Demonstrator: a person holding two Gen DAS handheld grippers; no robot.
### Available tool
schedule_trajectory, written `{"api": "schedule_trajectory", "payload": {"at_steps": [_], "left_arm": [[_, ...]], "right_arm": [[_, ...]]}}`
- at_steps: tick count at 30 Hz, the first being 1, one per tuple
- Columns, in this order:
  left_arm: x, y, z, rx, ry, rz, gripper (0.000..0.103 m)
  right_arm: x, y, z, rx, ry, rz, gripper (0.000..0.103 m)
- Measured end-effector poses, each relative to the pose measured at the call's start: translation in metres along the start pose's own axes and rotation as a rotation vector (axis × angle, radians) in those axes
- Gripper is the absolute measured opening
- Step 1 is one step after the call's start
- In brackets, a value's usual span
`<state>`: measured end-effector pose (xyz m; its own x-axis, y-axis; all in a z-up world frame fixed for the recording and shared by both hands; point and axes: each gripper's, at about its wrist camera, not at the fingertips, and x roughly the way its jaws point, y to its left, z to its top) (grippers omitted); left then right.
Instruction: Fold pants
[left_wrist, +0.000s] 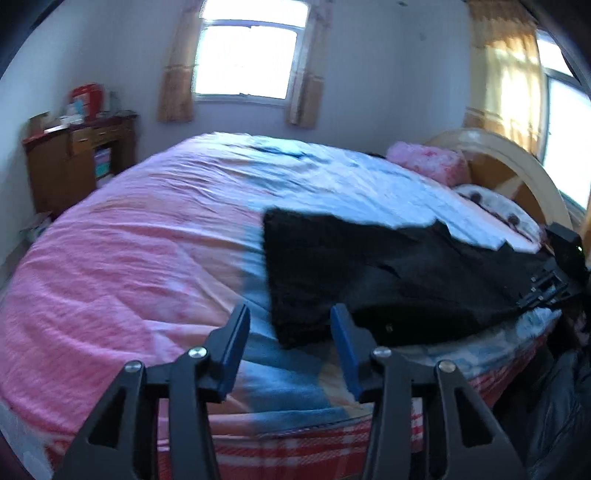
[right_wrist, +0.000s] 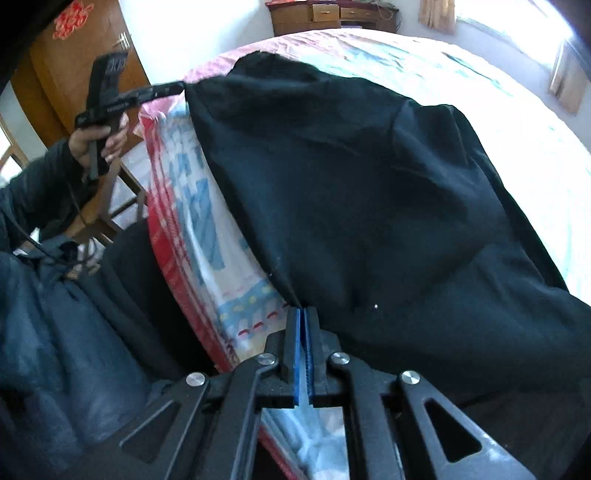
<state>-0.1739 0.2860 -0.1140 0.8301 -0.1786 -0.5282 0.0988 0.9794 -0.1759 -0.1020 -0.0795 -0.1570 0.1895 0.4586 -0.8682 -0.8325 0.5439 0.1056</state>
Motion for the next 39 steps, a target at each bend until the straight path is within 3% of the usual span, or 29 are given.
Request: {"api": "schedule_trajectory", "payload": {"at_steps": [3, 8, 12, 15, 16, 19, 22, 25, 28, 31, 32, 34, 36, 39], "left_arm": [[-0.009, -0.023, 0.017, 0.019, -0.053, -0.018, 0.050], [0.023, -0.094, 0.040, 0.079, -0.049, -0.166, 0.058], [0.054, -0.143, 0.043, 0.100, -0.015, -0.293, 0.058], [0.074, -0.172, 0.037, 0.087, 0.024, -0.397, 0.059], [0.080, -0.180, 0.035, 0.105, 0.031, -0.391, 0.059], [0.103, -0.212, 0.027, 0.134, 0.100, -0.392, 0.059], [0.113, -0.236, 0.021, 0.179, 0.117, -0.370, 0.059], [0.123, -0.250, 0.019, 0.208, 0.138, -0.295, 0.062], [0.132, -0.255, 0.014, 0.185, 0.183, -0.303, 0.066], [0.143, -0.260, 0.006, 0.210, 0.245, -0.276, 0.066], [0.145, -0.261, 0.004, 0.219, 0.258, -0.268, 0.066], [0.147, -0.264, 0.001, 0.242, 0.265, -0.255, 0.066], [0.148, -0.266, 0.001, 0.253, 0.265, -0.250, 0.066], [0.146, -0.265, 0.001, 0.232, 0.267, -0.251, 0.066]], "right_arm": [[-0.027, -0.021, 0.005, 0.082, -0.087, 0.087, 0.003], [-0.054, -0.069, 0.033, 0.262, -0.219, 0.204, 0.005], [-0.060, -0.086, 0.050, 0.318, -0.213, 0.274, 0.005], [-0.065, -0.076, 0.052, 0.302, -0.218, 0.258, 0.005], [-0.061, -0.081, 0.055, 0.339, -0.217, 0.252, 0.005], [-0.046, -0.118, 0.066, 0.513, -0.269, 0.380, 0.005], [-0.015, -0.157, 0.080, 0.644, -0.278, 0.441, 0.005], [0.013, -0.180, 0.100, 0.705, -0.250, 0.512, 0.005], [0.028, -0.193, 0.116, 0.735, -0.236, 0.536, 0.005], [0.054, -0.205, 0.128, 0.791, -0.193, 0.666, 0.006], [0.068, -0.207, 0.132, 0.832, -0.159, 0.761, 0.006], [0.083, -0.206, 0.137, 0.856, -0.117, 0.831, 0.006], [0.089, -0.207, 0.147, 0.854, -0.137, 0.797, 0.006], [0.085, -0.225, 0.163, 0.902, -0.256, 0.835, 0.006]]}}
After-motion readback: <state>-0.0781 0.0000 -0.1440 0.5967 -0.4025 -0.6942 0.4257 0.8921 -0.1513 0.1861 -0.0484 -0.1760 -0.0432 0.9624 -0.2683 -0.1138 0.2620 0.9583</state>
